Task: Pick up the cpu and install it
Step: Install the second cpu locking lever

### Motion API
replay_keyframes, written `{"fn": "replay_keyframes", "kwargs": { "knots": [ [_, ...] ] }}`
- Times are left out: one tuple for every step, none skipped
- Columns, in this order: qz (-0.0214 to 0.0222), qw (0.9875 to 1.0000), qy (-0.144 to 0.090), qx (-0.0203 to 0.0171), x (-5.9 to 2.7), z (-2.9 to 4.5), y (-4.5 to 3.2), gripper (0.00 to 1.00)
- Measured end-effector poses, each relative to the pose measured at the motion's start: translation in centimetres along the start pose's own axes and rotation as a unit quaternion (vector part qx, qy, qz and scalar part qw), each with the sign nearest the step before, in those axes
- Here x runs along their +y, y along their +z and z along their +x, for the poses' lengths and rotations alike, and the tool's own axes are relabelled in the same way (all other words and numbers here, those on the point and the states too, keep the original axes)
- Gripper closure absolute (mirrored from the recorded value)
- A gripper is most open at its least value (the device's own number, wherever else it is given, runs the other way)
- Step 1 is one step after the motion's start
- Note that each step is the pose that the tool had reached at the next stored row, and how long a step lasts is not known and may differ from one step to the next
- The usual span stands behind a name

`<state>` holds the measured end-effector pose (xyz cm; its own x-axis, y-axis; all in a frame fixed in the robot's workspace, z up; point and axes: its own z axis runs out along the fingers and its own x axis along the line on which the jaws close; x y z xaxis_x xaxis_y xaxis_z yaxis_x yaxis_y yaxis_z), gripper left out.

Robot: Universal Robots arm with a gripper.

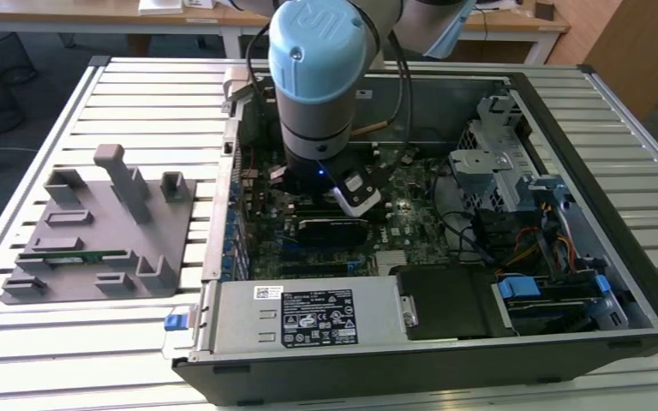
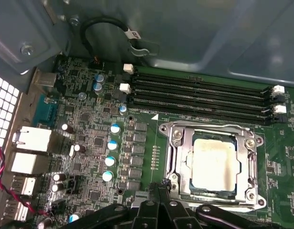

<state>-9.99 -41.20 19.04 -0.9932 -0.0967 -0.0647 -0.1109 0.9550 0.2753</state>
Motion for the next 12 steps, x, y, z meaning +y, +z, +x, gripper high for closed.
{"fn": "replay_keyframes", "kwargs": {
  "knots": [
    [0.0000,1.0000,0.000,0.0000,0.03,0.02,0.03,0.89],
    [0.0000,1.0000,0.000,0.0000,0.06,0.04,0.07,0.89],
    [0.0001,1.0000,0.000,0.0001,0.07,0.06,0.10,0.89],
    [0.0001,1.0000,0.000,0.0001,0.08,0.08,0.13,0.89],
    [0.0001,1.0000,0.000,0.0001,0.08,0.09,0.16,0.89],
    [0.0002,1.0000,0.000,0.0002,0.09,0.11,0.17,0.89],
    [0.0001,1.0000,0.000,0.0001,0.09,0.13,0.19,0.89],
    [-0.0001,1.0000,0.000,0.0000,0.10,0.15,0.21,0.89],
    [0.0000,1.0000,0.000,0.0000,0.10,0.17,0.22,0.89],
    [0.0001,1.0000,0.000,0.0001,0.11,0.18,0.17,0.89],
    [0.0000,1.0000,0.000,0.0001,0.16,0.17,0.02,0.89],
    [-0.0001,1.0000,0.000,-0.0001,0.23,0.15,-0.20,0.89]
  ]
}}
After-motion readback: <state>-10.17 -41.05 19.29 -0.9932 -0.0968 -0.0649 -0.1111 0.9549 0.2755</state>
